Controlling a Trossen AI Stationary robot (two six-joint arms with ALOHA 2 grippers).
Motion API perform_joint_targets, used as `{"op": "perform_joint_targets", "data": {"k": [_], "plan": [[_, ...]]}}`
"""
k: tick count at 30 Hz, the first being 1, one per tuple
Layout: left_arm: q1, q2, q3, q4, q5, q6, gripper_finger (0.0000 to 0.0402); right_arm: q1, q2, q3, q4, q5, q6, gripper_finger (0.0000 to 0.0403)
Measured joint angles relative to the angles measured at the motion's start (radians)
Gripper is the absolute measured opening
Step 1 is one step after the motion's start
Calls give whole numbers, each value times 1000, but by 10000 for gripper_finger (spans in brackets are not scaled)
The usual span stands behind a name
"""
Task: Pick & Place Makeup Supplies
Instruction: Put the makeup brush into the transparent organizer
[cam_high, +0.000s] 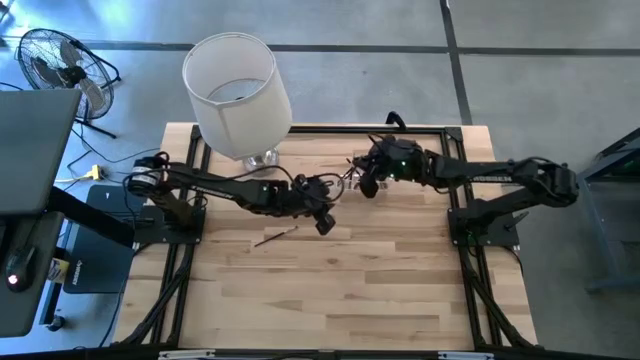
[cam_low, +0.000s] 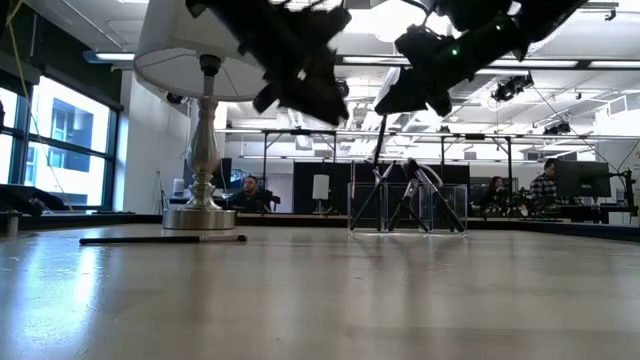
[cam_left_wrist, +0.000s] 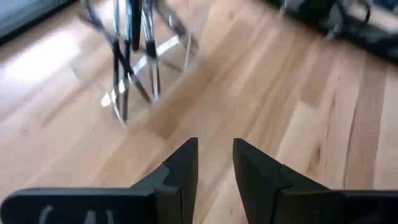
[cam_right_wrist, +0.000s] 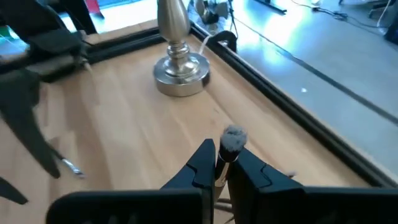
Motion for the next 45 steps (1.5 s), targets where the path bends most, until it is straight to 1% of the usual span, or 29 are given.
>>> {"op": "perform_joint_targets", "data": {"k": [2, 5, 7, 10, 13, 17, 21, 27, 31, 34, 37, 40, 42, 45], "plan": [[0, -4, -3, -10, -14, 0, 93, -7, 16, 30, -28, 10, -33, 14], [0, -33, -51, -14, -11, -7, 78, -25, 49, 47, -37, 10, -59, 14], [0, -51, -87, 54, -15, -22, 63, -38, 89, 52, -32, -5, -59, 14], [0, -82, -161, 66, -10, -55, 41, -44, 162, 49, -23, -15, -65, 14], [-6, -92, -198, 109, -7, -93, 25, -42, 227, 49, 35, -28, -66, 16], [-29, -104, -209, 122, -6, -105, 17, -44, 273, 49, 70, -35, -49, 48], [-48, -104, -208, 127, -11, -124, 16, -44, 268, 49, 63, -25, -47, 86], [-44, -104, -208, 126, -12, -128, 16, -48, 215, 50, 41, -14, -47, 135], [-44, -104, -208, 125, -12, -119, 16, -47, 133, 50, 3, -14, -72, 162], [-43, -104, -208, 126, -13, -96, 16, -47, 56, 50, -52, -14, -80, 175], [-43, -104, -208, 126, -14, -93, 16, -46, -19, 50, -131, -16, -33, 175], [-43, -92, -208, 128, -22, -80, 16, -28, -78, 50, -223, -25, 36, 159], [-43, -91, -208, 124, -45, -46, 16, 3, -101, 50, -281, -18, 69, 137], [-43, -91, -208, 127, -59, 32, 17, 78, -116, 50, -356, 36, 130, 85]]}}
